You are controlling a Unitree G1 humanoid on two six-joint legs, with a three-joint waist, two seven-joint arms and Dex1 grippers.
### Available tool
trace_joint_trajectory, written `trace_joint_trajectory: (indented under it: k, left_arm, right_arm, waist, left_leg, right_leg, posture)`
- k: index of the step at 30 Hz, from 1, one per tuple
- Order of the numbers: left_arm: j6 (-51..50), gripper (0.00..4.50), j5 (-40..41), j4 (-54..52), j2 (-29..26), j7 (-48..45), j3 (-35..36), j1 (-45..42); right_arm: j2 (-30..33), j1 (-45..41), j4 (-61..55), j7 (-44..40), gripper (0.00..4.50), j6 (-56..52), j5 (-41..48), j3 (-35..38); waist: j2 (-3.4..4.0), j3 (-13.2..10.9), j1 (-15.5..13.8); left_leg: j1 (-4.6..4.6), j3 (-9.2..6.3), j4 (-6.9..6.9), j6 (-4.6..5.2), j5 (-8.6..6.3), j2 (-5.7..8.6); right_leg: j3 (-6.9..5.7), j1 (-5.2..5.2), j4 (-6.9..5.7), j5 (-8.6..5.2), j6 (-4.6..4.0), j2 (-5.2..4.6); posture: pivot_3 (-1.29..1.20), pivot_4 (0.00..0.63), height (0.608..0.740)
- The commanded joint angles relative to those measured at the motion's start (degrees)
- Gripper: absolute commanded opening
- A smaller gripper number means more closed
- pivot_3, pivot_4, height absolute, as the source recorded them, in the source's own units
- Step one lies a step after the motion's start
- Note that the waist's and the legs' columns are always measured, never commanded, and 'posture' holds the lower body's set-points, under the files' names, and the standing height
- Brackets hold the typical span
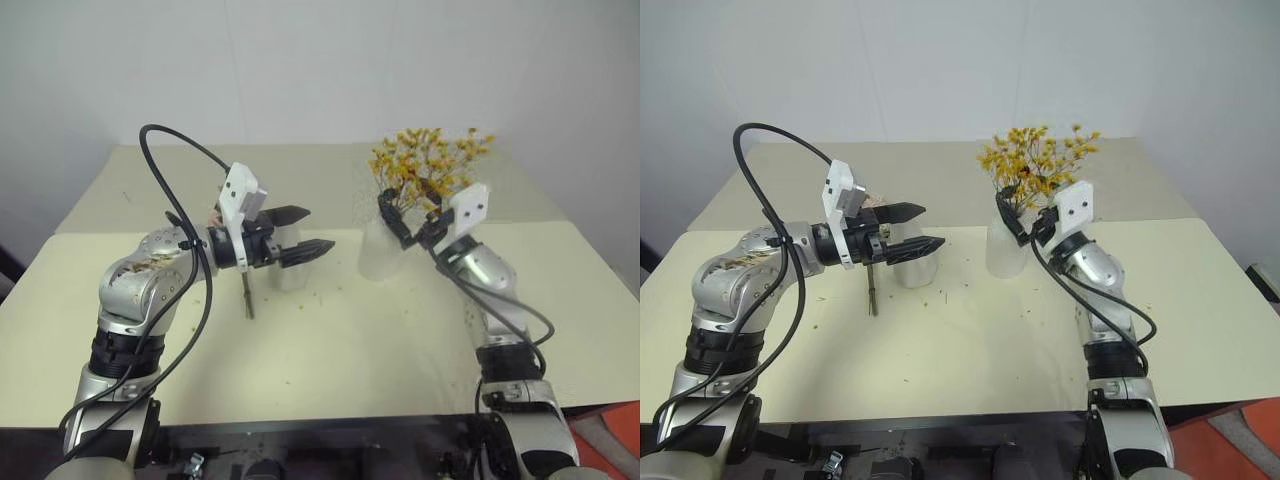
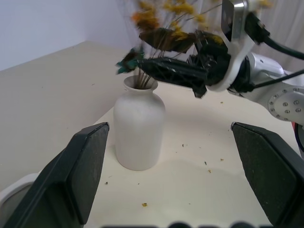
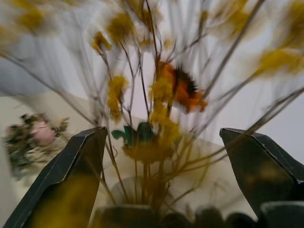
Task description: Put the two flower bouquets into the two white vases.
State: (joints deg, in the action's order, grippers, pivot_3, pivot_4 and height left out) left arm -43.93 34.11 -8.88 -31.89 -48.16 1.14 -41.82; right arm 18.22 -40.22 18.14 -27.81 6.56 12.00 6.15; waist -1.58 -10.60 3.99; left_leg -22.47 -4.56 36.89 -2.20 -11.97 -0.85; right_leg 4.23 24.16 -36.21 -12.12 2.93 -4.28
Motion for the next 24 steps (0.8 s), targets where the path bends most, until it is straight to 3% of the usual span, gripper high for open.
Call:
trace_joint_trajectory:
  k: [1, 10, 18, 24]
  left_arm:
    - [0.98, 4.5, 1.08, -2.37, -0.25, 0.0, 1.74, 0.65]
    - [0.73, 4.5, 2.07, -3.3, -1.1, 0.1, 2.29, 1.46]
    - [-3.7, 4.5, 5.84, -6.06, -3.11, 2.8, 6.74, 4.29]
    - [-10.55, 4.5, 5.5, -20.43, -4.39, 17.0, 13.65, 15.18]
  right_arm:
    - [2.44, -0.18, -4.12, -0.76, 4.47, -1.35, 1.67, 2.12]
    - [7.41, 9.31, -21.46, -8.16, 4.47, -10.17, 9.06, 2.1]
    - [12.23, 20.93, -33.12, -6.94, 4.47, -18.96, 10.74, 5.33]
    - [17.64, 29.24, -41.7, -11.14, 4.47, -26.21, 16.61, 8.24]
  waist:
    - [0.0, 0.0, -0.01]
    - [-0.02, -0.01, -0.14]
    - [-0.03, -0.02, -0.03]
    - [-0.05, -0.03, -0.16]
  left_leg:
    - [-0.01, 0.0, 0.0, 0.0, 0.0, 0.0]
    - [-0.07, 0.0, 0.01, 0.0, 0.0, 0.01]
    - [0.01, 0.01, 0.02, 0.0, 0.01, -0.02]
    - [-0.03, 0.01, 0.02, 0.01, 0.0, -0.01]
  right_leg:
    - [0.0, 0.0, 0.01, 0.0, 0.0, 0.0]
    - [-0.03, 0.01, 0.02, -0.06, 0.09, -0.03]
    - [0.0, -0.02, 0.0, -0.23, 0.41, 0.01]
    - [0.02, -0.01, 0.03, -0.25, 0.43, -0.03]
  posture:
    - [0.0, 0.15, 0.74]
    - [0.0, 0.15, 0.74]
    - [0.0, 0.15, 0.74]
    - [0.0, 0.15, 0.74]
